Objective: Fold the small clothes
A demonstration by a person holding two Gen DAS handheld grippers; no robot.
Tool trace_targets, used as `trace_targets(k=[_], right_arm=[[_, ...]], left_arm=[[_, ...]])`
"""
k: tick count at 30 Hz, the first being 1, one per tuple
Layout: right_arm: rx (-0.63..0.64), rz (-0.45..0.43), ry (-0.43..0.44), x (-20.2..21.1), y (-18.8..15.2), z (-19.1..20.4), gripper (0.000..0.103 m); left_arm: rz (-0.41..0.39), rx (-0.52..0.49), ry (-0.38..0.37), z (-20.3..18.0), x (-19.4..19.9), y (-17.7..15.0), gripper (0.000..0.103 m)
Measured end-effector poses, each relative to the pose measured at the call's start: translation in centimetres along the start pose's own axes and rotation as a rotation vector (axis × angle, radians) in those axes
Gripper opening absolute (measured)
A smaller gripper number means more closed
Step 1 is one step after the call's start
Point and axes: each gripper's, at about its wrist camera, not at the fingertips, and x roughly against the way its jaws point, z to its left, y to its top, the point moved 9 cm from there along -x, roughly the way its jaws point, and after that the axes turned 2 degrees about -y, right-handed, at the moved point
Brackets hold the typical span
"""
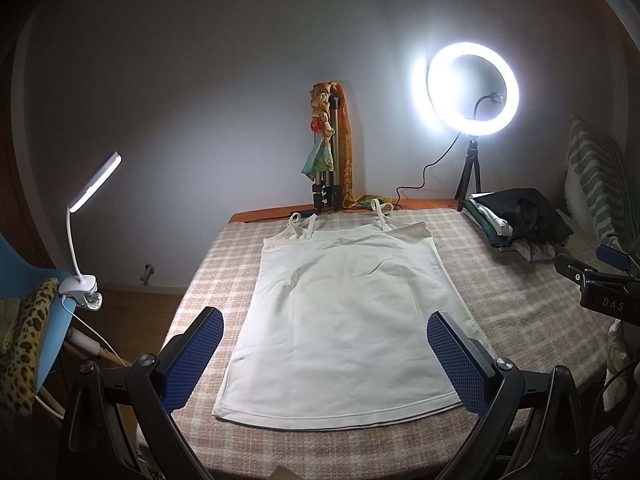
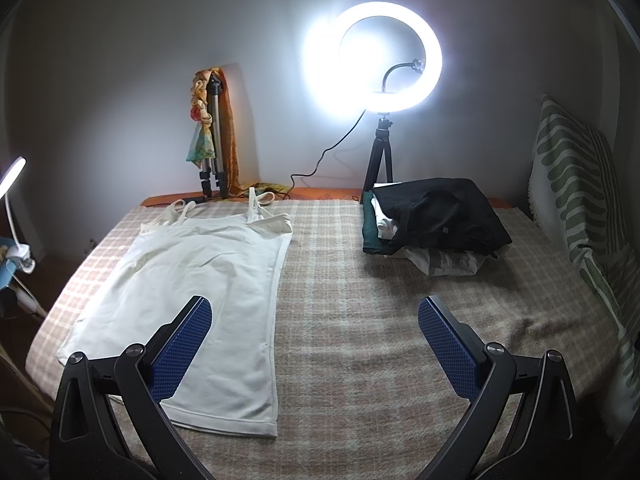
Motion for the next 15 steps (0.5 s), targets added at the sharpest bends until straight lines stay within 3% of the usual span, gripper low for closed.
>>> trace_targets(k=[15], right_arm=[[-0.002,0.000,-0.003,0.05,0.10,-0.04,0.103]], left_arm=[[0.003,-0.005,0.005,0.11,-0.23,-0.50,0.103]])
